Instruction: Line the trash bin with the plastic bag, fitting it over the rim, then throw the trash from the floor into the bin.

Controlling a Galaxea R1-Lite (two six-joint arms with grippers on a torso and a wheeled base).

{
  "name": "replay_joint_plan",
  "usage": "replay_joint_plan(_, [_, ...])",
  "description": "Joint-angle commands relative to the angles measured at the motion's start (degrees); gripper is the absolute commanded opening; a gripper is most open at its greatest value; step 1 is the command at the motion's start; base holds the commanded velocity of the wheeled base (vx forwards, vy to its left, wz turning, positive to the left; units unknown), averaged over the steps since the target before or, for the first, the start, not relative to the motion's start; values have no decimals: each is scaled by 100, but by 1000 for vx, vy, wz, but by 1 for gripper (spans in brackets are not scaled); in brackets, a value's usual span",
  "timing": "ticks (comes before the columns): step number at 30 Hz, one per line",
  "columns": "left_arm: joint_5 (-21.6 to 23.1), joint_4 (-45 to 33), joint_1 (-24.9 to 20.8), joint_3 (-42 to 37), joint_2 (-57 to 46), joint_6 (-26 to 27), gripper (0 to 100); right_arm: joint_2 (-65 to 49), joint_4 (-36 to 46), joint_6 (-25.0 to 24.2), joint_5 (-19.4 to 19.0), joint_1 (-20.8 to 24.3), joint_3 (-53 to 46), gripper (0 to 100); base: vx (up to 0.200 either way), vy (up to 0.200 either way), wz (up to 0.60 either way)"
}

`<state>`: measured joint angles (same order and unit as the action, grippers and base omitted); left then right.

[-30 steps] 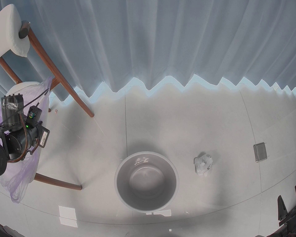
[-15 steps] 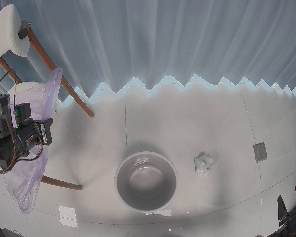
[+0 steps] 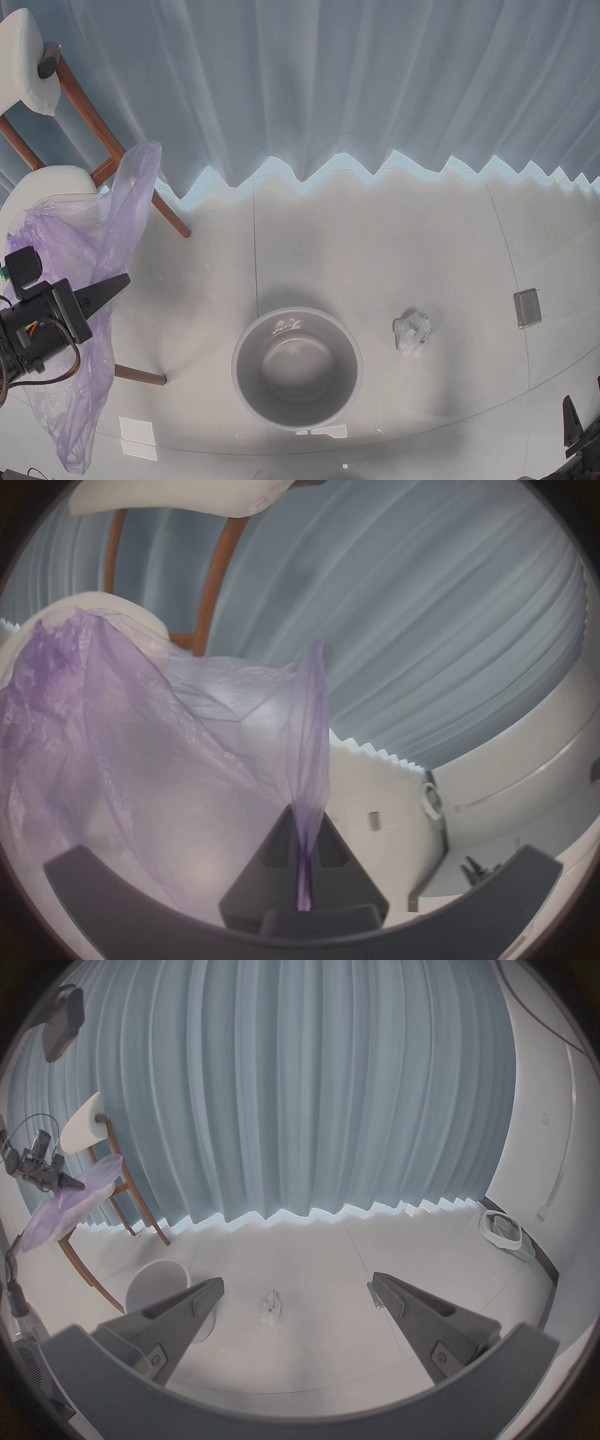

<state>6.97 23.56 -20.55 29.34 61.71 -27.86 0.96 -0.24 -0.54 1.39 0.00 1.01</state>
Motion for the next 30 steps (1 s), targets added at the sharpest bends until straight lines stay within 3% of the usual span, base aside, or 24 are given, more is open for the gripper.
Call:
replay_joint_plan(1, [586, 263, -72, -34, -265, -352, 0, -88, -2, 1, 2, 0, -101, 100, 0, 0, 0])
replay_joint_plan(5, [1333, 368, -89, -95, -353, -440, 0, -88, -2, -17, 10, 0, -101, 100, 0, 0, 0])
replay_joint_plan(6, [1333, 368, -89, -95, -353, -440, 0, -88, -2, -17, 10, 0, -101, 100, 0, 0, 0])
replay_joint_plan(7, [1799, 500, -89, -139, -317, -422, 0, -88, -2, -17, 10, 0, -101, 100, 0, 0, 0])
replay_joint_plan(10, [2168, 781, -116, -192, -203, -422, 0, -88, -2, -17, 10, 0, -101, 100, 0, 0, 0])
replay_joint_plan(13, [2317, 922, -186, -227, -80, -440, 0, -88, -2, -17, 10, 0, -101, 100, 0, 0, 0])
replay_joint_plan(22, [2713, 1045, -1460, -236, -45, -879, 0, -96, -2, -17, 10, 0, -101, 100, 0, 0, 0])
replay_joint_plan(30, [3205, 1071, -1759, -227, 184, -879, 0, -96, -2, -17, 10, 0, -101, 100, 0, 0, 0])
